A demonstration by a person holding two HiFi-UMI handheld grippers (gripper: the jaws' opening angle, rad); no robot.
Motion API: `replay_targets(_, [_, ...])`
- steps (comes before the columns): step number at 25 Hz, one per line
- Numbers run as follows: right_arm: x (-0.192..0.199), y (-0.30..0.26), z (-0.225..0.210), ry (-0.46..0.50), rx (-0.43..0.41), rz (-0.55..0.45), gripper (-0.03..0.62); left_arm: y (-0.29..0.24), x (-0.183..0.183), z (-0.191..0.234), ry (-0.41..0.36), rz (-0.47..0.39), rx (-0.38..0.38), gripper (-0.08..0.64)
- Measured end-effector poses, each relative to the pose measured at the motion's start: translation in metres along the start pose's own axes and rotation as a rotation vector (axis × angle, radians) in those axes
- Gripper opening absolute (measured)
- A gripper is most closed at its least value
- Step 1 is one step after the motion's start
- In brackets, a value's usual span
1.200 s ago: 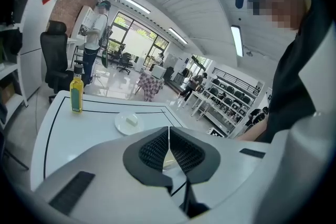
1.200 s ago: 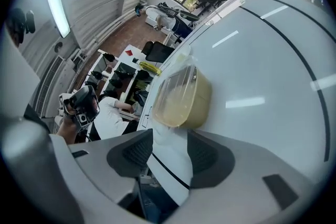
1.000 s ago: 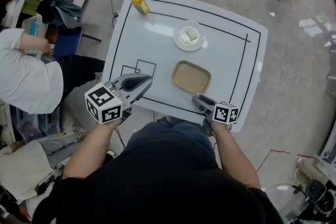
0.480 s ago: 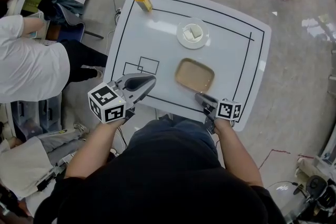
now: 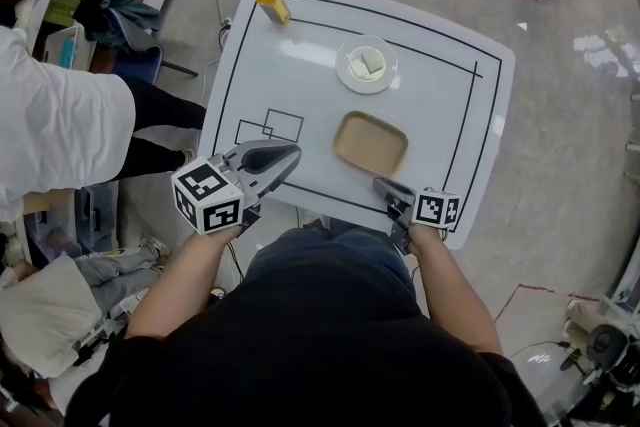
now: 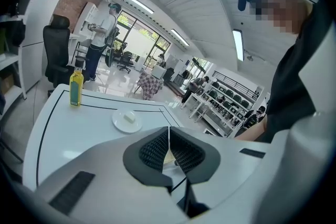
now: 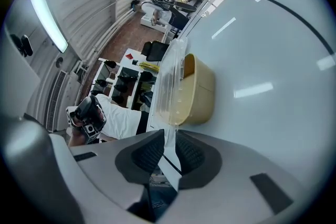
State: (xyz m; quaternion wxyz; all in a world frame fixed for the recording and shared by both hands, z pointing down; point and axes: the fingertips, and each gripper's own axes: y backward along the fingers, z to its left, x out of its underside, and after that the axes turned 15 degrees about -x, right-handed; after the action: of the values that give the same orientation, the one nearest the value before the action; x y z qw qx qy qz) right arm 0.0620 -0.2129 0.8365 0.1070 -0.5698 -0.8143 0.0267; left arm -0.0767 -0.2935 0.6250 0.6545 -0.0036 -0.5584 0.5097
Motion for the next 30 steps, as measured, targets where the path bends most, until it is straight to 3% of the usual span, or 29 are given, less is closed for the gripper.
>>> replay_targets(30, [-0.007, 0.015, 0.048, 0.088, -0.008, 0.059, 0.048, 0.004, -0.025, -0.029, -0.027, -0.026, 0.048, 0.026])
